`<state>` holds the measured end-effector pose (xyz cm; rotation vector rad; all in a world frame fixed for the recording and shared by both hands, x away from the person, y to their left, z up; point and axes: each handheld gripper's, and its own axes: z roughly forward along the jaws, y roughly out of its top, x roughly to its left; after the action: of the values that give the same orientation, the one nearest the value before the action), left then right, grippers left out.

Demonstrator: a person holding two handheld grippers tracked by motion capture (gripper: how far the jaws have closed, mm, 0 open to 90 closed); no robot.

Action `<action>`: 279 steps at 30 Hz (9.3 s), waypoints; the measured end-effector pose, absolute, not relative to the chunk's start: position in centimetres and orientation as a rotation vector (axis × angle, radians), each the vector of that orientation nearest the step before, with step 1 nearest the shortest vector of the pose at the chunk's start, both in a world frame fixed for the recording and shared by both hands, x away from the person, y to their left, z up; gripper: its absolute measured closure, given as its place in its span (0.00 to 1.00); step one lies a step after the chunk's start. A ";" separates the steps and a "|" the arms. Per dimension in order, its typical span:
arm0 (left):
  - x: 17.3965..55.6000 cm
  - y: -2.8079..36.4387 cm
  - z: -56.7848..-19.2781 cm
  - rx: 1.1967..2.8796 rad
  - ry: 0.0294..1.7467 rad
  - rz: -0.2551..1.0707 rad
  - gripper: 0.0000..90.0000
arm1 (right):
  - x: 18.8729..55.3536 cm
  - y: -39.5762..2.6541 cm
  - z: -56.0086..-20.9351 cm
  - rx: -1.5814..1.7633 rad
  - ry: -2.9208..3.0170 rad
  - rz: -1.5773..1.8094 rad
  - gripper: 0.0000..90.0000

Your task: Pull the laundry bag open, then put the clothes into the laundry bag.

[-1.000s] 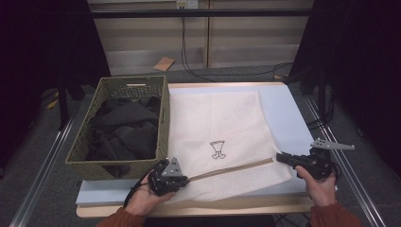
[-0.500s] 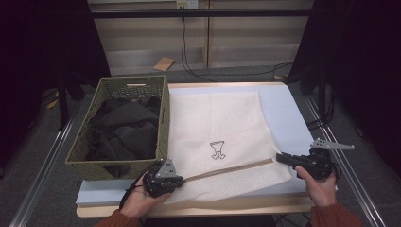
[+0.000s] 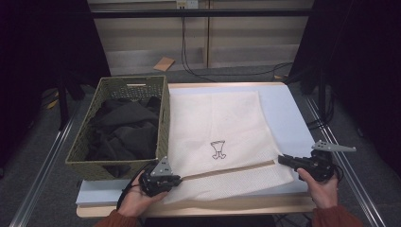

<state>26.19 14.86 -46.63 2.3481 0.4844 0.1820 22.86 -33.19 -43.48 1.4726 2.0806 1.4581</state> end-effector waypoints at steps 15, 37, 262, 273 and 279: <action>25.6 16.3 -46.0 2.350 0.500 0.219 0.92 | 22.8 -33.2 -43.6 1.478 2.079 1.459 0.95; 25.9 17.5 -46.2 2.301 0.532 0.186 0.92 | 22.7 -33.2 -43.7 1.480 2.078 1.437 0.95; 19.8 22.2 -45.9 1.951 0.701 0.364 0.26 | 30.5 -18.6 -43.2 0.960 2.480 1.349 0.96; 19.8 22.1 -45.9 1.962 0.698 0.363 0.25 | 30.7 -18.9 -41.5 0.927 2.433 1.438 0.97; 19.8 22.0 -45.9 1.957 0.699 0.354 0.25 | 31.2 -18.6 -40.5 0.916 2.415 1.466 0.97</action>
<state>19.81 21.99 -45.92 1.9574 0.6987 0.3541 31.22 -18.60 -40.48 0.9162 2.4153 1.4657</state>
